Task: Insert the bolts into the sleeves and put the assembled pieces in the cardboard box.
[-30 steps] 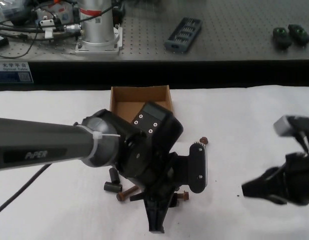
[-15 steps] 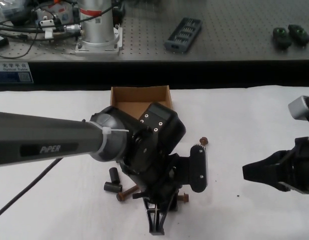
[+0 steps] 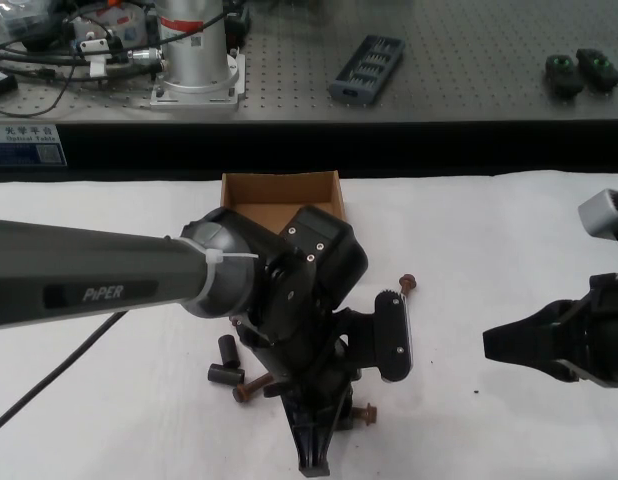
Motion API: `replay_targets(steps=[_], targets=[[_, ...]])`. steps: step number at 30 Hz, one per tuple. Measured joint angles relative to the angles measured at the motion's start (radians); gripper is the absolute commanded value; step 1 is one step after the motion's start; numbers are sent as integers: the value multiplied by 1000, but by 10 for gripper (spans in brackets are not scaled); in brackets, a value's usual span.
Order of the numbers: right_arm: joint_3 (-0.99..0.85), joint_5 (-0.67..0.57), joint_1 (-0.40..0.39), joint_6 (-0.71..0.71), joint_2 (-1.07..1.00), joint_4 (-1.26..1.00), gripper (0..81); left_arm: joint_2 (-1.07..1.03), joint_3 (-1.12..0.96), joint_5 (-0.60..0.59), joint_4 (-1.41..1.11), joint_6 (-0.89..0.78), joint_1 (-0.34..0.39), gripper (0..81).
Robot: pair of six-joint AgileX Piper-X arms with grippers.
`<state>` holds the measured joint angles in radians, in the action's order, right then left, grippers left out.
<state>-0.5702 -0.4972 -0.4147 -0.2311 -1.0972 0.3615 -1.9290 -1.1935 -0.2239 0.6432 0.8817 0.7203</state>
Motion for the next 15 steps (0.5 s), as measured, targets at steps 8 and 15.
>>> replay_targets(steps=[8,15], targets=[[0,0,0,0,0,-7,70,-2,-10,-14,55,-7,0,150],[0,0,0,0,0,-7,70,-2,-12,-26,86,-13,0,150]])
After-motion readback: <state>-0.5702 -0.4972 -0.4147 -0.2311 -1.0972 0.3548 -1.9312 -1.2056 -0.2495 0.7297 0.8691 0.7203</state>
